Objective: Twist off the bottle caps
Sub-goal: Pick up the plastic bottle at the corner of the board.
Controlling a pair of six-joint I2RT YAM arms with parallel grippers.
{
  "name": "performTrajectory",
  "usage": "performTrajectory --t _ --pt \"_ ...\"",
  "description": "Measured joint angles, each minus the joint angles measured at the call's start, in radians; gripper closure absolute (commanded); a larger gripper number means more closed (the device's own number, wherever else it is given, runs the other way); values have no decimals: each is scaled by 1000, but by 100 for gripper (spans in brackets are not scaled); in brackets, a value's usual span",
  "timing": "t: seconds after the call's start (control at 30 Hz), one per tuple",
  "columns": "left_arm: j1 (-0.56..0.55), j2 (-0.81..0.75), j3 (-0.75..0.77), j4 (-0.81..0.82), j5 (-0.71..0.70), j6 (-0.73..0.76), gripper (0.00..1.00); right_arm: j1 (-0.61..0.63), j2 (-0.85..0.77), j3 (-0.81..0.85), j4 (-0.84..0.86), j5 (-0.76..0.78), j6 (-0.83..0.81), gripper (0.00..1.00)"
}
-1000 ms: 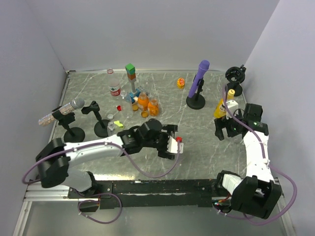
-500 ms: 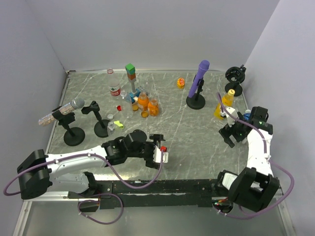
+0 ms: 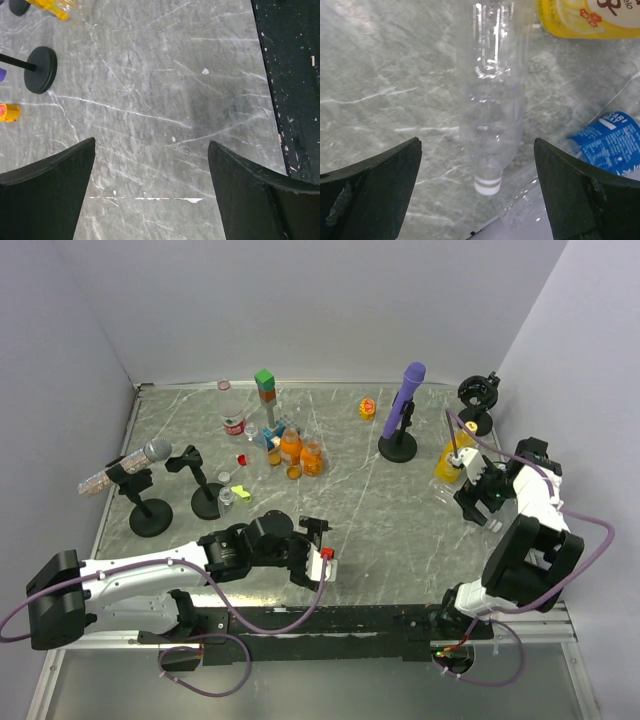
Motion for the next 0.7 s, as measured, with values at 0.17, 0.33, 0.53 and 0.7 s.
performTrajectory --t 0.17,0.33,0.53,0.7 --pt "-2 -16 -2 0 -9 4 3 33 46 -19 73 23 9 1" --pt "-3 -19 -3 0 -21 7 3 97 103 -44 154 68 31 5" --pt "-3 -23 -8 0 -34 14 3 131 204 -46 198 135 55 25" --pt "-3 -27 -17 -1 -36 21 3 175 178 -116 215 190 24 47"
